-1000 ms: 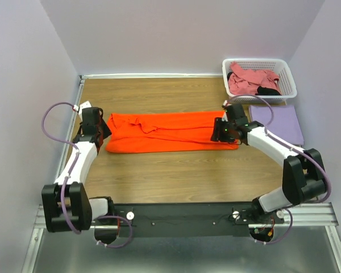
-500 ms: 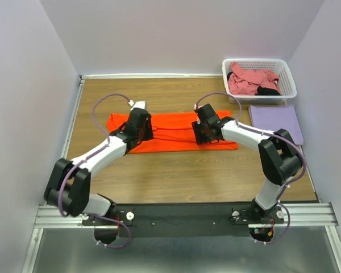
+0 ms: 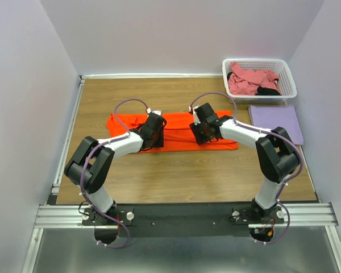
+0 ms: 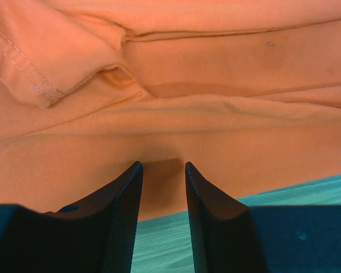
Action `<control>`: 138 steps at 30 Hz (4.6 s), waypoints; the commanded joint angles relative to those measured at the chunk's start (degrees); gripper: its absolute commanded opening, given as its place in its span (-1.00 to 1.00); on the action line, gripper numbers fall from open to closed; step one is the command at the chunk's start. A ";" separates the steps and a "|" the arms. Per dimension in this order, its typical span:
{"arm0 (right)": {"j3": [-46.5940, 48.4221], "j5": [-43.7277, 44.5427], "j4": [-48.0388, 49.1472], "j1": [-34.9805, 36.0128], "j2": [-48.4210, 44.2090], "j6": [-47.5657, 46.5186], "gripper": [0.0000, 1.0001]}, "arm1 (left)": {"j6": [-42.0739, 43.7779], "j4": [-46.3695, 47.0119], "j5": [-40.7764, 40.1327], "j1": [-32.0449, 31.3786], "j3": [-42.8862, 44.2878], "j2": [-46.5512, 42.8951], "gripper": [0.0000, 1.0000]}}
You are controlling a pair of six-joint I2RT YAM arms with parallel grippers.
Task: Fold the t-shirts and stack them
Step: Fold the tshirt
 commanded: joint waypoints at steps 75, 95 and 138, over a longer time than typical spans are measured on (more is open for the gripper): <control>4.84 27.01 1.74 -10.97 5.63 -8.70 0.57 | -1.99 -2.96 0.21 -1.42 -6.06 -2.49 -0.18; 5.99 15.87 1.74 -16.16 -3.50 5.70 0.51 | -4.28 -5.07 -2.77 -1.07 -1.67 -8.38 -0.17; -26.55 -22.30 6.04 -34.29 -25.56 22.42 0.31 | 0.28 -7.18 3.01 37.52 -11.17 -24.73 0.04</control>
